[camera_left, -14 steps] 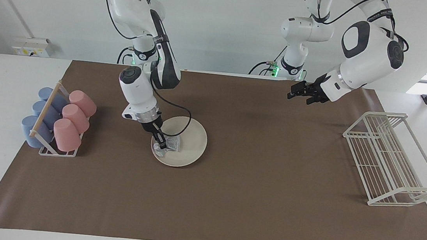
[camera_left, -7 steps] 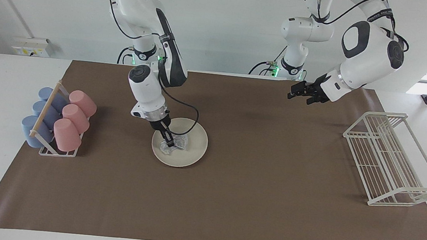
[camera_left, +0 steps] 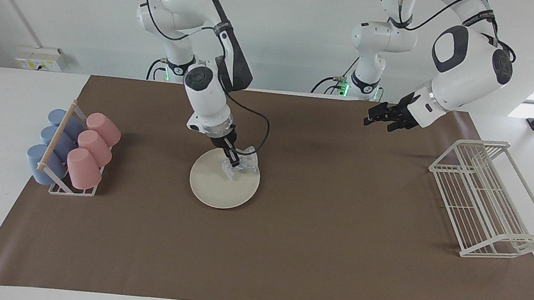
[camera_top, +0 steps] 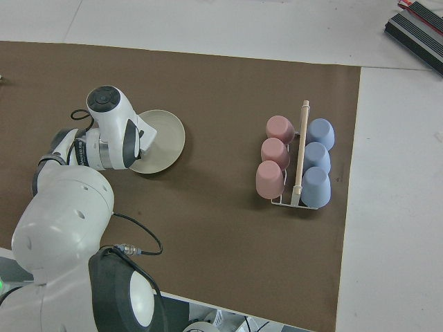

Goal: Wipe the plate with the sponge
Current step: 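Rub the wipe in circles over the plate with the right gripper, then lift the wipe with the right gripper while the left gripper reaches toward it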

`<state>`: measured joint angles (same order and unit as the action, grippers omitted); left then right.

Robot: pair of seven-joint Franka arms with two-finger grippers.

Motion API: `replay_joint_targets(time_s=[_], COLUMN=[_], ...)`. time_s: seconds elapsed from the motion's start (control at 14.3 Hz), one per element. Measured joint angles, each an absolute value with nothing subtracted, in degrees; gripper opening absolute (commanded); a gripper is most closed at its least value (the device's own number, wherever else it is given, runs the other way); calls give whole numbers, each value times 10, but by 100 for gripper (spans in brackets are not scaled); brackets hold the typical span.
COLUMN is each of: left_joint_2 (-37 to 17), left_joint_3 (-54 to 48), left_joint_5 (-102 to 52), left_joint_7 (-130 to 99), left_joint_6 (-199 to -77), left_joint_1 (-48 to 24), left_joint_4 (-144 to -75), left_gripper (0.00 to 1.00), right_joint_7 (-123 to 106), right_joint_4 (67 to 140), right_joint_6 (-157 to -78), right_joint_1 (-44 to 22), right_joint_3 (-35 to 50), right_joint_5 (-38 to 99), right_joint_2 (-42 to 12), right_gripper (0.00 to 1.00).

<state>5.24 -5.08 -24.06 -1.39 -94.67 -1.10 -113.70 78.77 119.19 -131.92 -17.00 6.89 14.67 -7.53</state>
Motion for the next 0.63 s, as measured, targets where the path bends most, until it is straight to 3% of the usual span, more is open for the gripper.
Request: replay_joint_targets(time_s=[0.28, 0.49, 0.63], left_joint_2=[53, 64, 83], left_joint_3=[-49, -49, -52], left_joint_5=[-348, -484, -578], left_joint_7=[-20, -20, -20], left_joint_6=[-947, -968, -990], left_joint_1=[-4, 3, 3], left_joint_4=[-1144, -1186, -1228], left_gripper=[100, 100, 100], right_joint_7=[848, 914, 961], right_joint_4=[1120, 1078, 1053], right_joint_6=[-1108, -1021, -1006], right_joint_1=[-138, -143, -150], right_joint_3=[67, 70, 71], right_joint_5=[146, 146, 146], right_joint_2=[33, 66, 64], right_gripper=[0, 0, 0])
